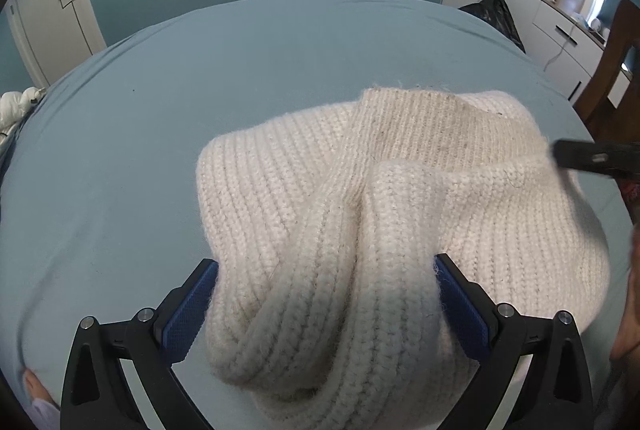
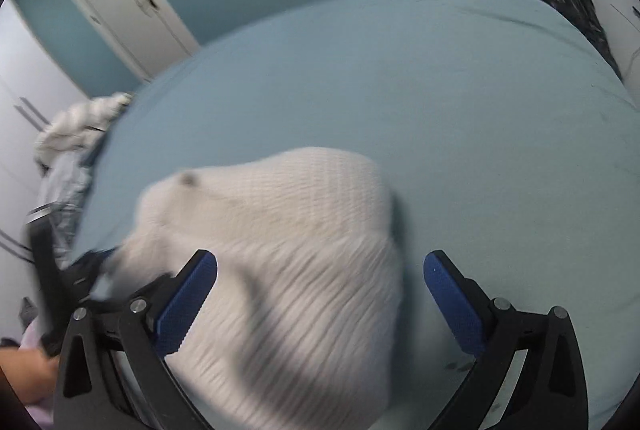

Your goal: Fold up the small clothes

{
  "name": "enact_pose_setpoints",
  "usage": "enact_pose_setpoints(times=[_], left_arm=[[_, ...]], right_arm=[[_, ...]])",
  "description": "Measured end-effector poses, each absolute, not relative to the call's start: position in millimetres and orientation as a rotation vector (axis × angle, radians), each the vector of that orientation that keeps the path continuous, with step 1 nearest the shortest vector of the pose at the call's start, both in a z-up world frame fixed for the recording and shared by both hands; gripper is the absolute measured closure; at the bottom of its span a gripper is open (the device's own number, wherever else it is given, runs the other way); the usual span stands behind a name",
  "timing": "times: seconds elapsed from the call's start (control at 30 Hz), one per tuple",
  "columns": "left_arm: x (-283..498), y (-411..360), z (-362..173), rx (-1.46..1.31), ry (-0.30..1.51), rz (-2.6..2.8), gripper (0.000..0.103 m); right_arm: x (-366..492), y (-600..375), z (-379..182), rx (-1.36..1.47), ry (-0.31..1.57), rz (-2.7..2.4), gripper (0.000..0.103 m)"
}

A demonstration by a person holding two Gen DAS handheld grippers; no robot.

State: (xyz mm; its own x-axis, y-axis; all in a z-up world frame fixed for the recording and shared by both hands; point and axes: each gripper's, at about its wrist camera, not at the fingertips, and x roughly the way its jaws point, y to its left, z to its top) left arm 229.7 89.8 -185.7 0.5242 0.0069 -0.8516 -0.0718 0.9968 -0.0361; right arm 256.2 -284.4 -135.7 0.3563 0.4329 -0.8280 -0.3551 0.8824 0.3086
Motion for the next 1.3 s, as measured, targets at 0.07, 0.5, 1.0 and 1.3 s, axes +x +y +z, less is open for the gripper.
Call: enact_pose_setpoints(times=[0.07,0.5,1.0,1.3], left_arm=[[230.9,91.9,-186.8,-0.075,1.021,0.046,0.0],[230.7,109.3,-188.9,-0.111,1.036,0.032,0.0],[247.2,153.2,-148.1,-0.265,1.151,-0.128,0.0],[244.7,228.8,-171.1,-0.533,1.151,-0.184,0.0]], right_arm=[[263.5,-277.4,-149.3,0.104,1.153,0.485,0.002],[255.2,-286.4,-140.2,0.267,1.283,0.533,0.002],[236.7,-272.9,-178.8,0.479,1.347,0.668,0.001],[239.4,-240.3,-167.0,0.512,1.357,0.697,0.001]])
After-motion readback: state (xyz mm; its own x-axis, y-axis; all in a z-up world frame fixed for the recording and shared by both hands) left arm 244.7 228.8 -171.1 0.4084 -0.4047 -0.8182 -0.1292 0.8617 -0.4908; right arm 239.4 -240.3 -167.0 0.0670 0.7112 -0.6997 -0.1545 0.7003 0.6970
